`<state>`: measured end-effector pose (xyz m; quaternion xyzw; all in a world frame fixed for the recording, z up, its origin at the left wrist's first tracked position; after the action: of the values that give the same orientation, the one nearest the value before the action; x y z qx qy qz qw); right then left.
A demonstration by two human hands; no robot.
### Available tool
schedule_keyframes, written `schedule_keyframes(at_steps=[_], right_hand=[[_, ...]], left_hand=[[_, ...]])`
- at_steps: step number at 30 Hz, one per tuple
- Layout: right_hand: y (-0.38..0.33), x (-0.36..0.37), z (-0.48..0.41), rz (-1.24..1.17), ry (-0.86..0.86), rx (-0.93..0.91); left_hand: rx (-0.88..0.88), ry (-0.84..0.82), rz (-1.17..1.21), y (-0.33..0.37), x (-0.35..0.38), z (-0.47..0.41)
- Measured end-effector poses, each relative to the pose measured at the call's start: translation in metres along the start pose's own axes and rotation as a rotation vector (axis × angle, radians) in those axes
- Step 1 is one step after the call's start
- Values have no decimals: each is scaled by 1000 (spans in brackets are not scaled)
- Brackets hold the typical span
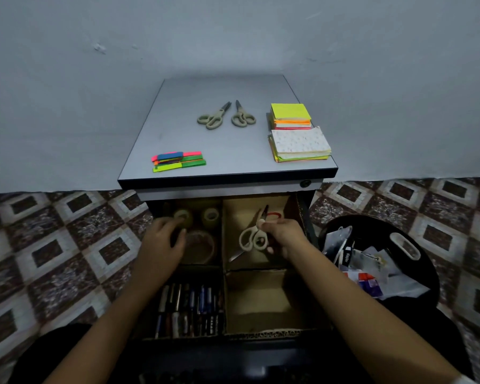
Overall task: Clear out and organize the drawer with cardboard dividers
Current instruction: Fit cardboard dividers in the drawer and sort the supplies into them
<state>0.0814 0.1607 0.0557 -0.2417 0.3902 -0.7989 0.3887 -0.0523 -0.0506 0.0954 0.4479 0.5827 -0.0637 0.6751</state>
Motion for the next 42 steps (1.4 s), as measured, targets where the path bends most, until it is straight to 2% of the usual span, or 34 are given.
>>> schedule_keyframes(at_steps=[3, 8, 13, 20, 27, 31, 37, 42], right_hand=[[4, 7, -22, 31, 56, 64], [11, 16, -38, 120, 137, 102], [9, 15, -44, 242, 177, 98], [9, 10, -49, 471, 221, -30], [17, 28, -44, 798, 9, -82], [14, 33, -44, 1026, 43, -184], [12, 38, -52, 1145, 104, -191], [12, 35, -55, 1142, 126, -173]], left_hand=[[-118, 13, -19, -27, 1, 9], [-256, -94, 92, -37, 11, 13], [-273, -87, 73, -36, 10, 13], [-272, -67, 106, -34, 9, 16], [-276, -57, 101, -34, 9, 16], [-274, -57, 105, -35, 9, 17], [-272, -56, 93, -37, 10, 16], [-272, -50, 105, -38, 11, 16]])
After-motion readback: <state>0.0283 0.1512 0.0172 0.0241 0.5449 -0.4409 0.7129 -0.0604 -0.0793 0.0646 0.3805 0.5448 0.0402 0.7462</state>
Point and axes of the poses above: each hand's wrist, its own z-axis away from the middle knuckle, its own x-axis out of the palm, y = z × x, the point moved 5 cm from there along -z, towards the middle knuckle, and after that the axes turned 13 degrees about -y, right-handed, at the moved point
